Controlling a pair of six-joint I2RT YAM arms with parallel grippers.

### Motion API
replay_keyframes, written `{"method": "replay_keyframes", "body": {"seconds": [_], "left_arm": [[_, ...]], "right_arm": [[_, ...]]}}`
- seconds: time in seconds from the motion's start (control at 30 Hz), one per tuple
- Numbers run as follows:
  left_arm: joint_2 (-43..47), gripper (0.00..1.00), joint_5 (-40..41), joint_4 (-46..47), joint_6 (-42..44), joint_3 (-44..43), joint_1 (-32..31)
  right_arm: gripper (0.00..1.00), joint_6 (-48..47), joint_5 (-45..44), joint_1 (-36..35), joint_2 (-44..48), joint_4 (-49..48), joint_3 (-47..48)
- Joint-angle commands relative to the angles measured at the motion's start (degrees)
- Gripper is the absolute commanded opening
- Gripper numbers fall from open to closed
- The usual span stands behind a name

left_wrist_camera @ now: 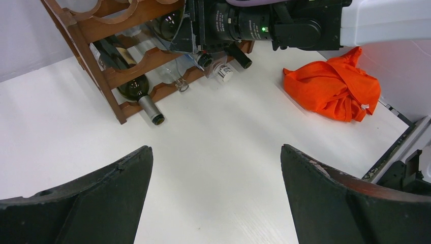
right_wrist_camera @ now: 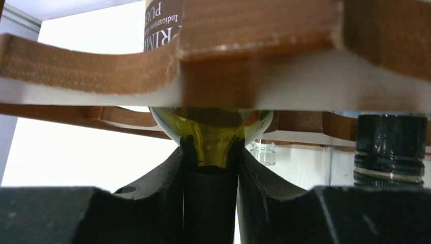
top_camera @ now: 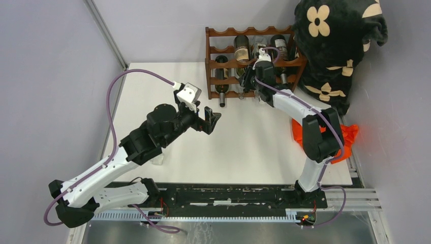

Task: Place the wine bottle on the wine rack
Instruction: Place the wine bottle in the wine rack.

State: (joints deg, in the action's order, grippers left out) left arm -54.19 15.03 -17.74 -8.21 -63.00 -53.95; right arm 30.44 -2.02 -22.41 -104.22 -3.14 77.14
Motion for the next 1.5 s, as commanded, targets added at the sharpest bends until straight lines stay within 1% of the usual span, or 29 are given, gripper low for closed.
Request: {"method": "replay_keyframes", "body": {"seconds": [0.0, 0.23, 0.6, 1.17, 1.47], "left_arm": [[0.12, 1.0, 1.41, 1.13, -1.63, -1.95, 0.16], [-0.38, 1.0, 1.68, 1.1, -1.46, -2.29, 0.16], [-0.65, 1.0, 1.76, 1.07, -1.39, -2.39, 0.16], [0.01, 1.0, 2.22, 0.64, -1.64, -1.77, 0.16], [-0.06, 1.0, 2.36, 0.32, -1.69, -1.86, 0.16]], "right_arm": [[0.1, 1.07, -1.36, -0.38, 0.52, -10.06, 6.49], [0.12, 1.32, -3.22, -0.73, -0.44, -8.38, 8.09], [0.13, 2.51, -3.76, -0.96, -1.28, -4.87, 9.23], [0.18, 0.7, -3.19, -0.87, -4.3, -4.94, 11.69], [0.2, 1.6, -3.76, -0.73, -5.75, -4.51, 13.06]]}}
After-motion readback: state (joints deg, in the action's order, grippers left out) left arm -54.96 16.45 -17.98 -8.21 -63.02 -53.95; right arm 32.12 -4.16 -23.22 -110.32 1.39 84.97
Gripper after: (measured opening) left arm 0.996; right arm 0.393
